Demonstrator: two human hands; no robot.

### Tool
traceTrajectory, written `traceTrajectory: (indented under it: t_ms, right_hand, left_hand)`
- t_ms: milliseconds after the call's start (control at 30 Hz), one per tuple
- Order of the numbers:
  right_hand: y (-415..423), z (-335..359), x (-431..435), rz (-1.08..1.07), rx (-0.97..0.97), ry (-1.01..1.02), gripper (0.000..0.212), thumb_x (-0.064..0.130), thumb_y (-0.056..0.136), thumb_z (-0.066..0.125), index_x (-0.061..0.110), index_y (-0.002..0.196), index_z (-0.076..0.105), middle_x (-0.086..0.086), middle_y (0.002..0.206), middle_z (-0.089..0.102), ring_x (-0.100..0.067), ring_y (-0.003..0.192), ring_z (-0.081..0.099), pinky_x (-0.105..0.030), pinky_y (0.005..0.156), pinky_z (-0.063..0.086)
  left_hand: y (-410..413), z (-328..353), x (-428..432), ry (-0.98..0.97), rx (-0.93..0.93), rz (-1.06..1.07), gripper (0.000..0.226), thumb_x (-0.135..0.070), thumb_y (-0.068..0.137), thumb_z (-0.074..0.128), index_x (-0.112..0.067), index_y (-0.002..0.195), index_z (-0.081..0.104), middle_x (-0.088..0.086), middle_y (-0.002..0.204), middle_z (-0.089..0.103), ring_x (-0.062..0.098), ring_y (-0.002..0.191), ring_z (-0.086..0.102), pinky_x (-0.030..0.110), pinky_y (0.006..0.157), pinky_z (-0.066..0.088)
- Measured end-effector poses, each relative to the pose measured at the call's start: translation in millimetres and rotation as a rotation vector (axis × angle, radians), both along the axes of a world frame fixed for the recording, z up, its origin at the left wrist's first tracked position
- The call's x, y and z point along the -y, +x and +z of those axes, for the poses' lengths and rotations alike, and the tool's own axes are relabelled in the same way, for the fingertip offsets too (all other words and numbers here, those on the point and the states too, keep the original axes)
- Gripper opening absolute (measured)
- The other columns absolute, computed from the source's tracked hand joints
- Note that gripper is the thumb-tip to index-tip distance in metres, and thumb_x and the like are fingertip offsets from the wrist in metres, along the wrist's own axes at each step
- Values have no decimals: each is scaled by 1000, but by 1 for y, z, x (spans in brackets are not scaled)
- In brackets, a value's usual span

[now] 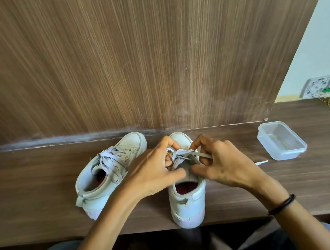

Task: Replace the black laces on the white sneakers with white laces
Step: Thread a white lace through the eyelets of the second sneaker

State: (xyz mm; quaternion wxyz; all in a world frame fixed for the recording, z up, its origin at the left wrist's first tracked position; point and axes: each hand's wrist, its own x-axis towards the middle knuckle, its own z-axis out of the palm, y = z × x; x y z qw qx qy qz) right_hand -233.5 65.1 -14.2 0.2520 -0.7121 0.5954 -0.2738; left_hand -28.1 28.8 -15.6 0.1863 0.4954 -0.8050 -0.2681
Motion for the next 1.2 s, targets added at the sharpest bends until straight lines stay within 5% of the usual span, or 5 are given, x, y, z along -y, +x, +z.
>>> traceTrajectory:
  t_ms: [233, 567, 900, 1067, 1200]
  right_hand:
    - [0, 0, 1, 37, 4, -4, 24, 22, 83, 71, 26, 104, 59, 1, 61, 61, -8, 57, 55, -20, 56, 40]
    - [11, -3, 1, -6, 22, -23, 27, 24, 86, 70, 26, 109, 56, 5, 61, 57, -4, 58, 55, -19, 57, 44]
    - [9, 6, -3, -2, -94, 99, 61, 62, 65, 57, 42, 120, 44, 8, 70, 62, -15, 73, 60, -41, 71, 50]
    - [21, 8, -5, -111, -287, 111, 63, 50, 79, 69, 31, 132, 42, 7, 90, 66, -26, 95, 64, -39, 72, 43]
    - [38, 4, -8, -280, -453, 65, 21, 31, 84, 61, 14, 89, 49, 1, 79, 50, -35, 84, 62, -34, 69, 40]
  left_hand:
    - [11, -3, 4, 185, -115, -24, 42, -48, 64, 68, -37, 100, 49, -11, 72, 60, 9, 65, 53, 49, 75, 56]
    - [-25, 21, -16, -190, 549, 61, 72, -24, 74, 74, -23, 126, 24, -4, 97, 55, 22, 80, 62, 34, 68, 34]
    - [-32, 21, -32, -331, 601, 184, 21, -32, 91, 57, -21, 83, 41, 2, 88, 55, 29, 94, 64, 33, 71, 32]
    - [-34, 22, -35, -387, 635, 157, 19, -36, 102, 45, -24, 87, 44, 6, 103, 67, 30, 99, 66, 32, 69, 30]
    - [-32, 22, -30, -291, 609, 196, 12, -35, 96, 54, -24, 97, 53, 4, 108, 66, 31, 104, 64, 33, 73, 30]
